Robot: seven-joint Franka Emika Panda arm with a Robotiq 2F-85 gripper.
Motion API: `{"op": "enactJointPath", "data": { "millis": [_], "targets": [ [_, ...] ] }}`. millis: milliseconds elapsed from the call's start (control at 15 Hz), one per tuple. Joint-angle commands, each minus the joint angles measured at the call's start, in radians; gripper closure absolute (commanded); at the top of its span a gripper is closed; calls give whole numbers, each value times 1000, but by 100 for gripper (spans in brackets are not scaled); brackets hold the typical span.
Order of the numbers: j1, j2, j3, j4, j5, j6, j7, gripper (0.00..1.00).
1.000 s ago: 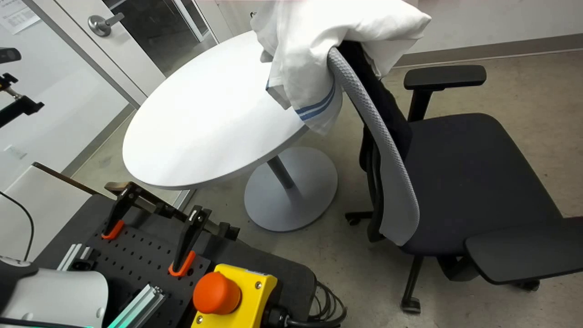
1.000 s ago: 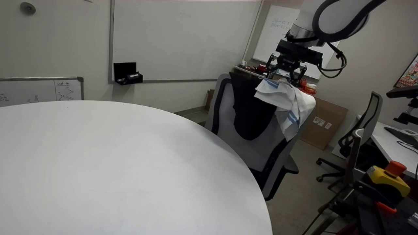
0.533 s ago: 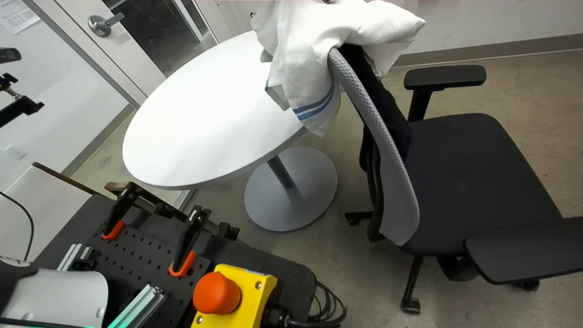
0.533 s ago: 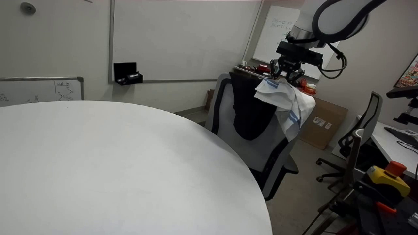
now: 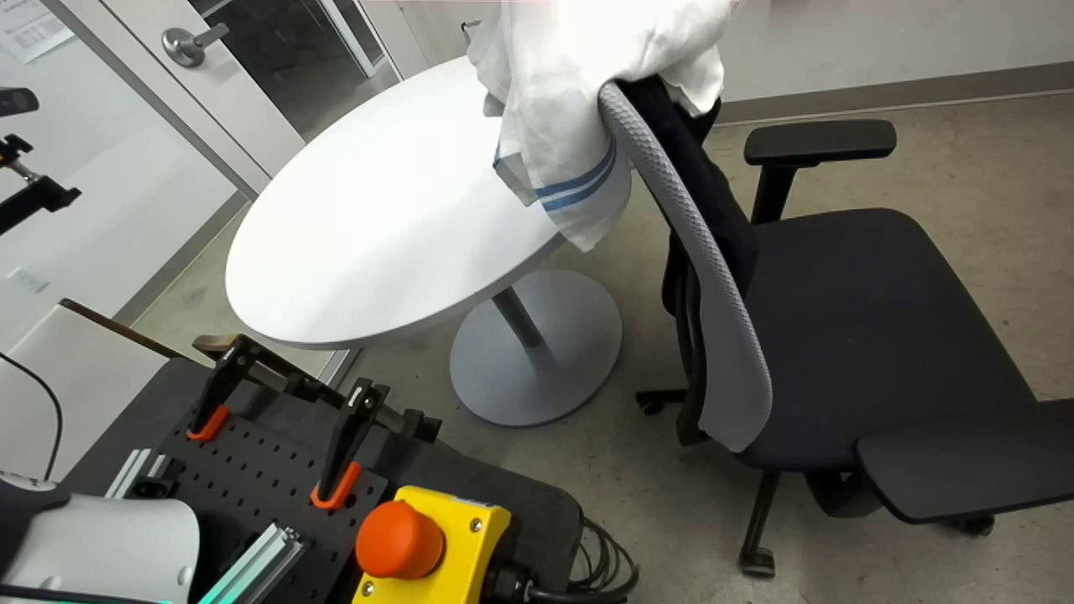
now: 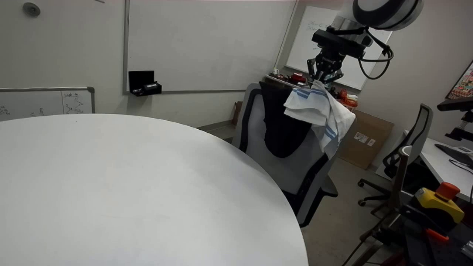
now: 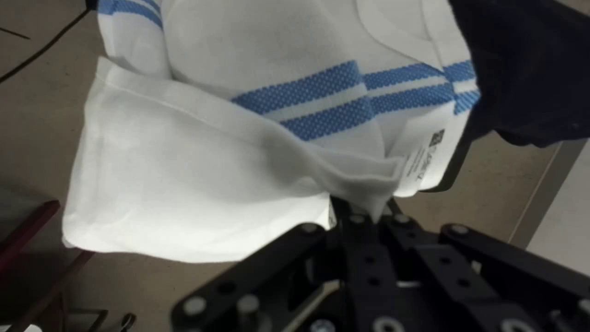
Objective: Move the black t-shirt from the backrest of the chair to the table
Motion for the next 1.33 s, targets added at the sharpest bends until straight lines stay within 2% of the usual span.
{"op": "enactJointPath", "data": {
  "millis": [0,333,533,800,1133,1267],
  "targets": [
    [-16,-81,23,36,108,-54,-34,99],
    [-19,-193,52,54,215,-87,-103,99],
    [4,-292,96,22,278,-116,-227,99],
    [48,-394,164,-17,345,-211,-355,99],
    [103,-447,234,-73,377,-317,-494,99],
    [128,-450,260,-115,393,-266,-569,99]
  ]
}}
